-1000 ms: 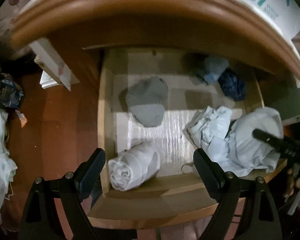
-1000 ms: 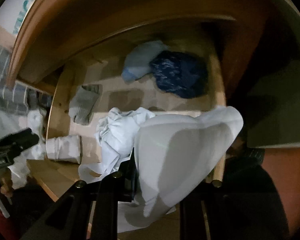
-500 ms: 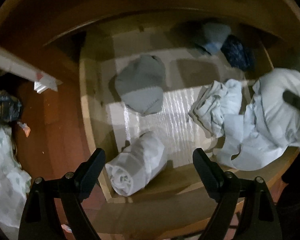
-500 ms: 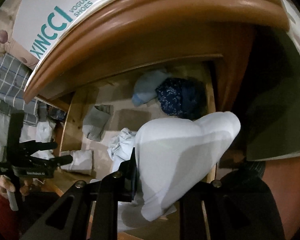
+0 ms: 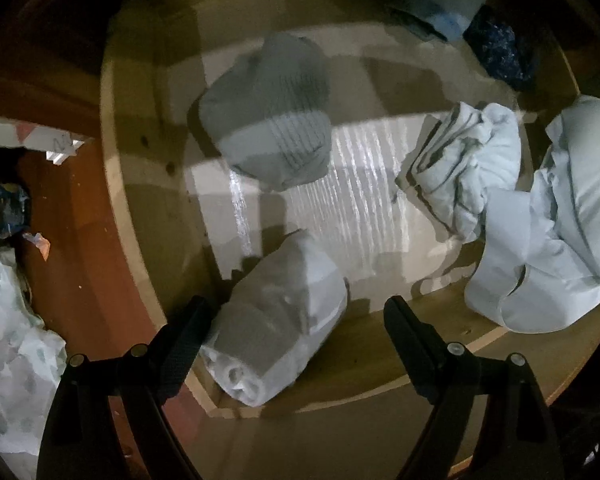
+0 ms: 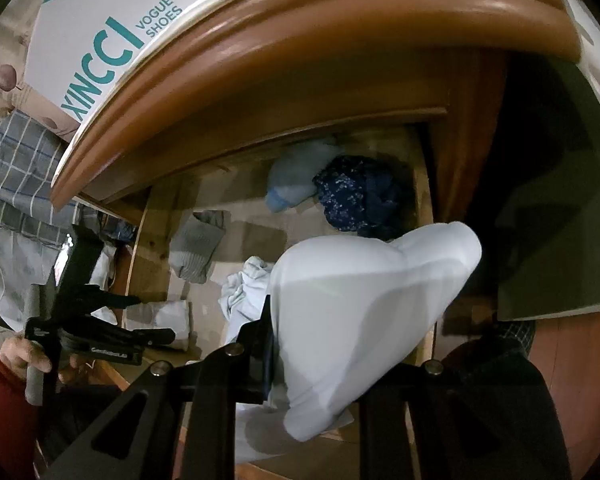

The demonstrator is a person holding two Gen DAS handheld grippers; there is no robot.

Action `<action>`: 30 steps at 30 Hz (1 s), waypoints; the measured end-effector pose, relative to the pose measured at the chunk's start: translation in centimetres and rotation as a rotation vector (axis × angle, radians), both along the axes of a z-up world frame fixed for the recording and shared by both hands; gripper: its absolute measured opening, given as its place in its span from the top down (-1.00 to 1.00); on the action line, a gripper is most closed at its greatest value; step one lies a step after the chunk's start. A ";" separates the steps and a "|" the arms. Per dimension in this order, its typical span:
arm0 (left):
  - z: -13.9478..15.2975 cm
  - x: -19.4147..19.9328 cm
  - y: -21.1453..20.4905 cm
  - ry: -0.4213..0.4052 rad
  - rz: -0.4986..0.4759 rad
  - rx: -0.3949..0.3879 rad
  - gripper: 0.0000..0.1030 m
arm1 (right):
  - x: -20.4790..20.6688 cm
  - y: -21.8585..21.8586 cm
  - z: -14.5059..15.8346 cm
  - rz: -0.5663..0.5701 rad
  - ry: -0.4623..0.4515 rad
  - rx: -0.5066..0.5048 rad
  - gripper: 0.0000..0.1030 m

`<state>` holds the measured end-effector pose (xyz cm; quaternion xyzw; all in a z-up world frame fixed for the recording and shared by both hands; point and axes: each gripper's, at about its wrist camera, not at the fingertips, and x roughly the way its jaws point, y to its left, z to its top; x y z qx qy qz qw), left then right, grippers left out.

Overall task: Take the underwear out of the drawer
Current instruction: 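Lower the left gripper and grasp the rolled white underwear while the right gripper holds the white garment, then lift the rolled white underwear with the left gripper and carry it to the box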

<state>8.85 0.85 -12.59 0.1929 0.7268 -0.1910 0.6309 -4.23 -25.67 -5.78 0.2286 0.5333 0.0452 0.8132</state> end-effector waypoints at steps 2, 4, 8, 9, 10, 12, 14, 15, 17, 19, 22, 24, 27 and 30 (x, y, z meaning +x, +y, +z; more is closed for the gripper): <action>-0.5 0.0 -0.2 0.027 0.005 0.006 -0.49 | 0.0 0.0 -0.1 0.001 0.003 0.003 0.65; -1.3 0.0 0.0 0.042 0.013 0.044 -0.24 | 0.0 0.0 -0.1 0.000 0.004 0.001 0.65; -1.4 0.1 0.3 0.043 0.027 0.027 -0.12 | 0.0 0.1 -0.2 0.009 0.006 0.000 0.65; -1.1 0.2 0.3 0.038 0.031 0.014 0.04 | 0.0 0.1 -0.2 0.010 0.007 -0.002 0.65; -0.8 0.2 0.6 0.028 0.050 -0.001 0.15 | 0.0 0.1 -0.2 0.010 0.008 -0.003 0.65; -0.3 0.1 0.7 0.014 0.060 -0.020 0.24 | 0.1 0.1 -0.4 0.014 0.012 -0.004 0.65; 0.0 0.0 0.6 -0.011 0.057 -0.028 0.30 | 0.1 0.1 -0.4 0.012 0.014 -0.004 0.65; 0.3 -0.1 0.8 -0.037 0.069 -0.026 0.33 | 0.1 0.1 -0.4 0.010 0.012 -0.006 0.65; 1.0 -0.4 0.6 -0.065 0.070 -0.037 0.36 | 0.0 0.0 -0.4 0.007 0.011 -0.006 0.65; 2.0 -0.6 0.6 -0.100 0.075 -0.054 0.37 | 0.0 -0.1 -0.5 0.002 0.013 -0.005 0.65; 3.7 -1.0 0.4 -0.168 0.076 -0.070 0.37 | 0.0 -0.1 -0.6 0.002 0.016 -0.007 0.65; 4.8 -1.2 0.2 -0.210 0.071 -0.069 0.37 | 0.0 0.0 -0.6 0.006 0.017 -0.016 0.65; 6.4 -2.0 -0.1 -0.274 0.071 -0.070 0.37 | 0.1 0.1 -0.7 0.009 0.017 -0.026 0.65; 7.7 -3.1 -0.2 -0.322 0.068 -0.082 0.37 | 0.1 0.2 -0.7 0.010 0.019 -0.032 0.65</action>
